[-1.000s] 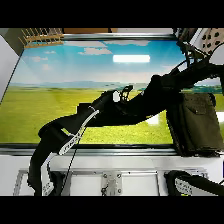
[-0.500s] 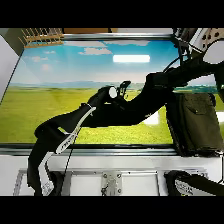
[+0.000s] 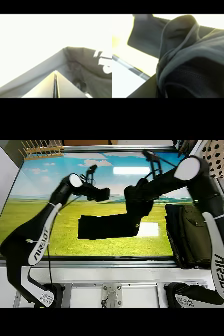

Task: Fold the clothes and pants, and hang the long-sleeved shirts on hangers.

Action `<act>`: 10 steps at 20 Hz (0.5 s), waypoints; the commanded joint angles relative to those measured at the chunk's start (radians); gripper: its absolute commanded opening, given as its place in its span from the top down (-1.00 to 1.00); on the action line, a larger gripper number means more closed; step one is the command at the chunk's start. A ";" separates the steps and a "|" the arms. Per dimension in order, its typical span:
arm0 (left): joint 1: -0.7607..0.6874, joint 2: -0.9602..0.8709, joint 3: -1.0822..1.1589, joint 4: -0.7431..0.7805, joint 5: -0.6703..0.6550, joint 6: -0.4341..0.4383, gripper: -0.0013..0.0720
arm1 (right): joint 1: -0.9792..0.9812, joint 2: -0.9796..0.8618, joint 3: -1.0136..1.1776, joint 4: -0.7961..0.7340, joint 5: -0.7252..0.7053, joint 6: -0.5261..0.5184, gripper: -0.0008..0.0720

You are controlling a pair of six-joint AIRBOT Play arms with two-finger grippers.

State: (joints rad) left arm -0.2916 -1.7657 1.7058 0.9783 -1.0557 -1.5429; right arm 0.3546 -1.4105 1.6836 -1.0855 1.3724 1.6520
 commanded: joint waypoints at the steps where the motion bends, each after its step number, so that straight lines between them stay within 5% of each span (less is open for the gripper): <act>1: 0.138 0.080 0.001 -0.001 -0.063 0.029 0.95 | 0.123 -0.085 0.001 0.035 -0.114 0.001 0.95; 7: 0.344 0.200 0.001 -0.002 -0.108 0.045 0.95 | 0.341 -0.310 0.001 0.051 -0.438 -0.010 0.87; 9: 0.389 0.225 0.001 -0.002 -0.120 0.045 0.95 | 0.406 -0.393 0.004 0.143 -0.608 -0.079 -0.63; 10: 0.406 0.233 0.001 -0.002 -0.124 0.045 0.95 | 0.433 -0.430 0.019 0.239 -0.661 -0.171 -0.94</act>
State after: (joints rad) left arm 0.0471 -1.5692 1.7058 0.9775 -1.1561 -1.5017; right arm 0.6987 -1.7344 1.6882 -0.9936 0.9356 1.6108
